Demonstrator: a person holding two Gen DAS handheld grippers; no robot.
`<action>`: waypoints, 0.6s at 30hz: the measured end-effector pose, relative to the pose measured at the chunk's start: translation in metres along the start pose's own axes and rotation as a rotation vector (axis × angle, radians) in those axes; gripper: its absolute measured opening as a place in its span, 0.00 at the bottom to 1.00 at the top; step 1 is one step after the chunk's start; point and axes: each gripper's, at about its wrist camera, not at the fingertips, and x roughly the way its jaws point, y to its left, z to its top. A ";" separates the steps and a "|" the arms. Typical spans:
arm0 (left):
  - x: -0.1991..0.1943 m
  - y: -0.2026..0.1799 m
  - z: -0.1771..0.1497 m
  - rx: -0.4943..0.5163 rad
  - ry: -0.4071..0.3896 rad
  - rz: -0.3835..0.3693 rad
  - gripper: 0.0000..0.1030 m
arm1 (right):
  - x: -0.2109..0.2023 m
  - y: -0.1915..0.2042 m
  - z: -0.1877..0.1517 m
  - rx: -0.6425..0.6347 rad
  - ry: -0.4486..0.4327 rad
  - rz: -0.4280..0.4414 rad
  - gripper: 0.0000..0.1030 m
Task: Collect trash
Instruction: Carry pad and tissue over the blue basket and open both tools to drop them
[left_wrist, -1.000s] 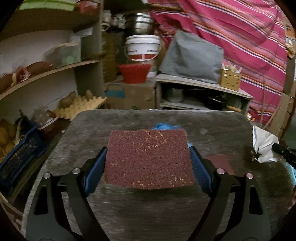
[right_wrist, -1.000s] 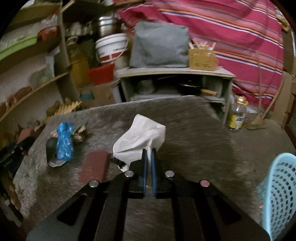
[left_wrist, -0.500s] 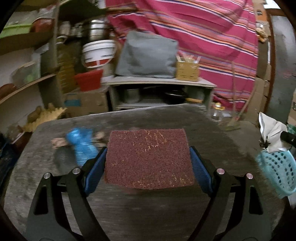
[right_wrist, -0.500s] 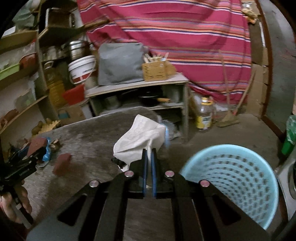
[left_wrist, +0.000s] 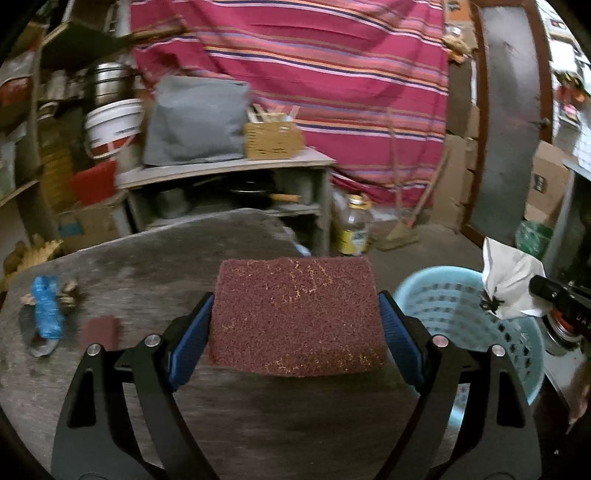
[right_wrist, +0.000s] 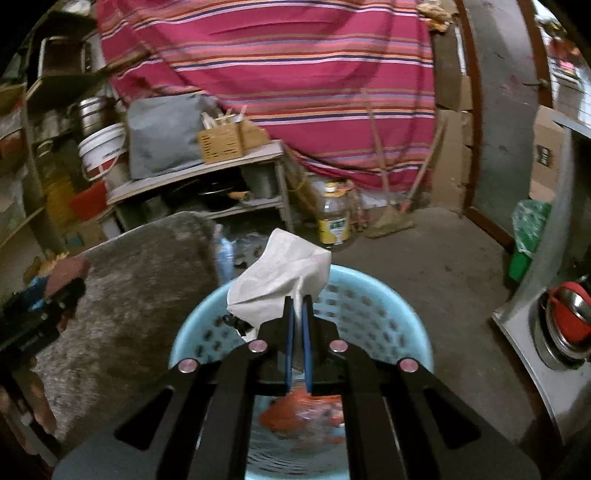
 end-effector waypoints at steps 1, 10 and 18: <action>0.003 -0.014 0.000 0.010 0.002 -0.014 0.81 | -0.001 -0.008 -0.001 0.013 -0.001 -0.003 0.05; 0.014 -0.071 0.002 0.052 0.014 -0.066 0.81 | 0.009 -0.040 -0.009 0.049 0.025 -0.024 0.04; 0.019 -0.088 0.015 0.035 0.041 -0.134 0.82 | 0.013 -0.042 -0.009 0.061 0.025 -0.017 0.04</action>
